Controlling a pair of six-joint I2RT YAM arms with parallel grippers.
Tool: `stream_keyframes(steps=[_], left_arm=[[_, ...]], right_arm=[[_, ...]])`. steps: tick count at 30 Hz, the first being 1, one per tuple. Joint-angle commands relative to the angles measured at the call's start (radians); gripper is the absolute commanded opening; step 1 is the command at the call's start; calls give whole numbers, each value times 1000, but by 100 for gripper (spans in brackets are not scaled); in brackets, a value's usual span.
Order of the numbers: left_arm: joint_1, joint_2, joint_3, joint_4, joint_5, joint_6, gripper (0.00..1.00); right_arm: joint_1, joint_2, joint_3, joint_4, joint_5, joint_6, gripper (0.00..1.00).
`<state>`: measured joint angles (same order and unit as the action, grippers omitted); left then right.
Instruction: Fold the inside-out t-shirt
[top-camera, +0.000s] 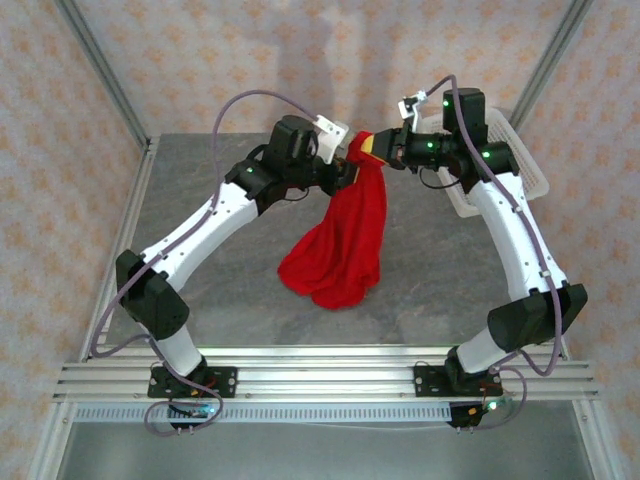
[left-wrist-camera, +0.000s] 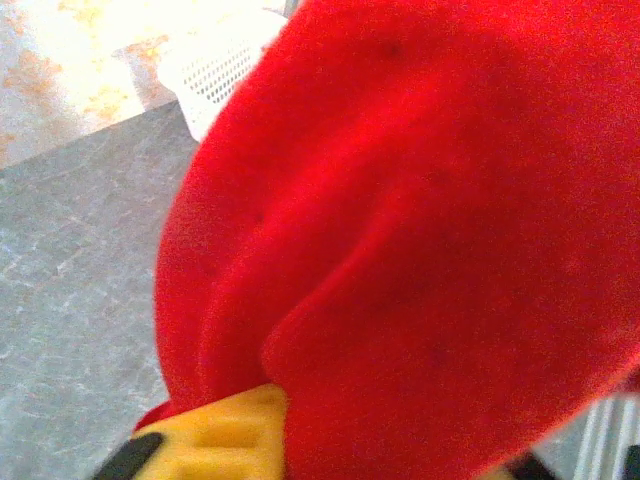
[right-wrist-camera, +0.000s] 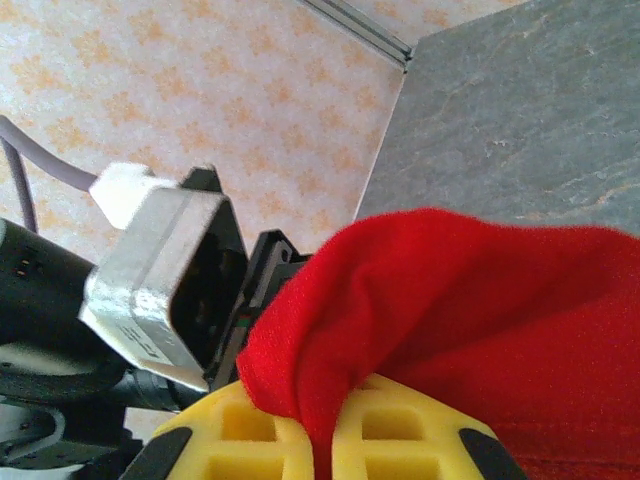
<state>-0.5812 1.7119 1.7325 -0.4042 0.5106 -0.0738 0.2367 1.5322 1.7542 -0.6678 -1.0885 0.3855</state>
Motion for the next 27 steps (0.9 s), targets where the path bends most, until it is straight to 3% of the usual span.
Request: stream_keyframes(steps=[1, 4, 7, 9, 21, 27], left_arm=[[10, -15, 71, -22, -16, 29, 8], [9, -32, 73, -76, -10, 75, 10], [14, -74, 53, -112, 2, 116, 40], [20, -100, 31, -110, 15, 118, 45], [27, -19, 105, -71, 90, 54, 47], [26, 41, 127, -63, 195, 30, 53]], right_arm=[[4, -40, 21, -26, -25, -50, 0], [4, -46, 6, -40, 5, -70, 0], [4, -41, 5, -50, 13, -75, 0], [4, -37, 8, -46, 5, -73, 0], [4, -33, 19, -29, -43, -58, 0], [4, -44, 1, -4, -39, -38, 0]])
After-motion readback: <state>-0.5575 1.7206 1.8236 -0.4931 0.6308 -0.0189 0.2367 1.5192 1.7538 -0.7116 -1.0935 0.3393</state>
